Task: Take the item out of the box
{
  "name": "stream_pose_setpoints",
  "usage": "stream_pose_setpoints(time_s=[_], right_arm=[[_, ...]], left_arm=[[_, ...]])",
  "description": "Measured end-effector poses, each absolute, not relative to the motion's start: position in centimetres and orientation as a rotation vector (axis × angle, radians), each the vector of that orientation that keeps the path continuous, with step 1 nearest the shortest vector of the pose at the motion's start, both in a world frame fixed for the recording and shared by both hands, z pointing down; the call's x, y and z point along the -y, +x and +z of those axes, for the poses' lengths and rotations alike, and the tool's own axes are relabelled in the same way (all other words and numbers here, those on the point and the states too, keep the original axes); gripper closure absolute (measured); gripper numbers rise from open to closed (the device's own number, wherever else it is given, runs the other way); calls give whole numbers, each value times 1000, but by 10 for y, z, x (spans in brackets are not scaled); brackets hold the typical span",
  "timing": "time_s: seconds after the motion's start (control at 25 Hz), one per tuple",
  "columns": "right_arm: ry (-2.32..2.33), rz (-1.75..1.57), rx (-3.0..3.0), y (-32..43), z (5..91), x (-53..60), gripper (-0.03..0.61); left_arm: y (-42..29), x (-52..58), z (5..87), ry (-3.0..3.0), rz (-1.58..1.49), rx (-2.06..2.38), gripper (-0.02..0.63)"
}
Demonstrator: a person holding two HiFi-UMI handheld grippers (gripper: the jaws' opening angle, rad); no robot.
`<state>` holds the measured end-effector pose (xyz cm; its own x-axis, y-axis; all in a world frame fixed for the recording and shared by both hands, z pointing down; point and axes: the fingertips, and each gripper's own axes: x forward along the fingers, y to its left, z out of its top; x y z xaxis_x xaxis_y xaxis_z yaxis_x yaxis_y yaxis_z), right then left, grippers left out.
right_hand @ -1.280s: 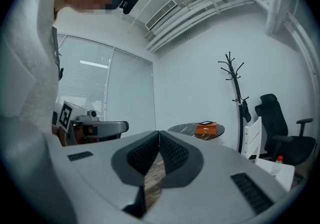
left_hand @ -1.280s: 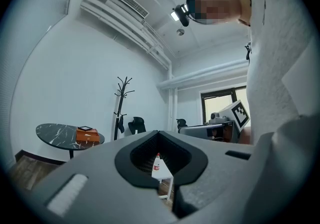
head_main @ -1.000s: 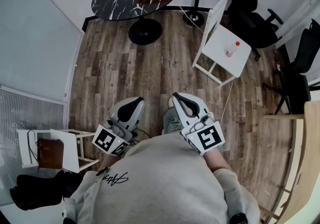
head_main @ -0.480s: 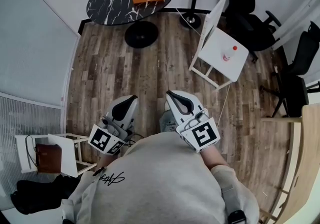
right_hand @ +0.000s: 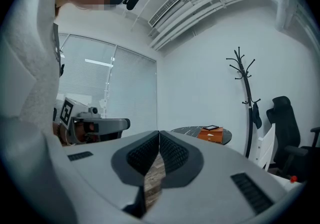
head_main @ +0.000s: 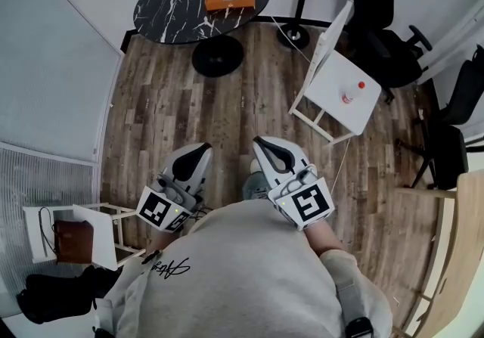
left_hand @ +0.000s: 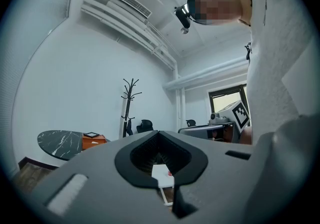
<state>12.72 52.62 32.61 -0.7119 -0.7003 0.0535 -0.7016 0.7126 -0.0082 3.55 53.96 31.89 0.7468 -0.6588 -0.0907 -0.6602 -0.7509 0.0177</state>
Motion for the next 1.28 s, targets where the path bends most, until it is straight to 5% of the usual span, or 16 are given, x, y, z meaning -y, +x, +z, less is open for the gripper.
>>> stream_pose_setpoints(time_s=[1.28], right_arm=[[1048, 43, 2911, 144, 314, -356, 568]], left_arm=[[59, -374, 308, -2863, 45, -1177, 611]])
